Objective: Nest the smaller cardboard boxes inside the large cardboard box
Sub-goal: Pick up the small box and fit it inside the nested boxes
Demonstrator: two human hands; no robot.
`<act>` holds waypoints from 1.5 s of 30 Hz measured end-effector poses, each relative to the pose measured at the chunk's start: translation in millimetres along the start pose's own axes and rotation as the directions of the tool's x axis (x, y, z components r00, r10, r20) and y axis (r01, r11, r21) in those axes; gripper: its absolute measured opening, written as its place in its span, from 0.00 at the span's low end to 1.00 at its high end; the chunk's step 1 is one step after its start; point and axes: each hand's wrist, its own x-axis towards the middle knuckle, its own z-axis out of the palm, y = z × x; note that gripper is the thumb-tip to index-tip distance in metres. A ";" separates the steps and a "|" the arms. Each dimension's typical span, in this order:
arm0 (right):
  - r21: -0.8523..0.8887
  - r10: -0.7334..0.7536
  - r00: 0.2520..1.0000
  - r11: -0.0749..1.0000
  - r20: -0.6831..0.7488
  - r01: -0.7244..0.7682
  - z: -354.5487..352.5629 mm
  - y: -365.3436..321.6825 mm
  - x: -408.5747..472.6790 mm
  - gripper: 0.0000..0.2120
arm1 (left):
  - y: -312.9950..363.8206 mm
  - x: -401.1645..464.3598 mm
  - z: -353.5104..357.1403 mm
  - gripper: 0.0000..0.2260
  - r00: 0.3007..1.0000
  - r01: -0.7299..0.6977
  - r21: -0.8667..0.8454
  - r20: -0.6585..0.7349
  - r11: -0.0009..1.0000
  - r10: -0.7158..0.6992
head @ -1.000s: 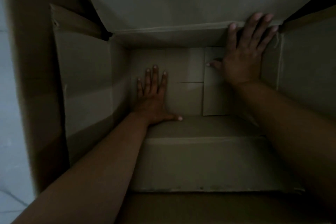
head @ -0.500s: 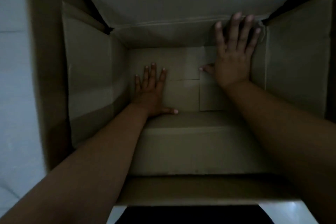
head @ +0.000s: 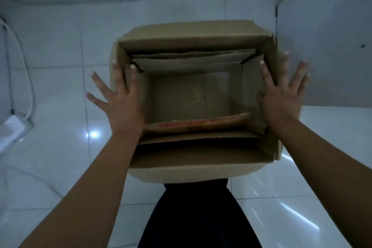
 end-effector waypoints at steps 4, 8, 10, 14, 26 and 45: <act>0.426 0.123 0.985 0.890 0.123 -0.164 -0.6 2.1 -7.8 0.41 | -21.9 5.1 -7.3 0.33 0.994 0.099 -0.337 0.086 0.936 -0.074; 0.613 0.204 0.973 0.758 0.104 -0.225 8.2 3.4 -4.0 0.43 | -25.9 9.8 -3.5 0.30 0.999 0.040 -0.513 0.032 0.858 -0.027; 0.635 0.250 0.958 0.719 0.142 -0.282 13.2 8.6 -1.6 0.43 | -24.1 17.9 1.3 0.29 0.999 0.034 -0.525 0.007 0.851 -0.035; 0.631 0.272 0.953 0.717 0.136 -0.295 14.0 13.5 11.1 0.40 | -17.9 44.2 4.3 0.31 1.000 0.017 -0.514 -0.003 0.858 -0.022; 0.689 0.227 0.971 0.693 0.071 -0.212 5.6 30.1 103.9 0.43 | 17.1 151.9 -8.4 0.33 0.999 -0.044 -0.563 -0.021 0.825 0.039; 0.658 0.256 0.964 0.713 0.077 -0.242 -27.3 36.5 291.2 0.40 | 64.4 316.4 -36.2 0.32 0.998 -0.063 -0.608 -0.062 0.792 0.032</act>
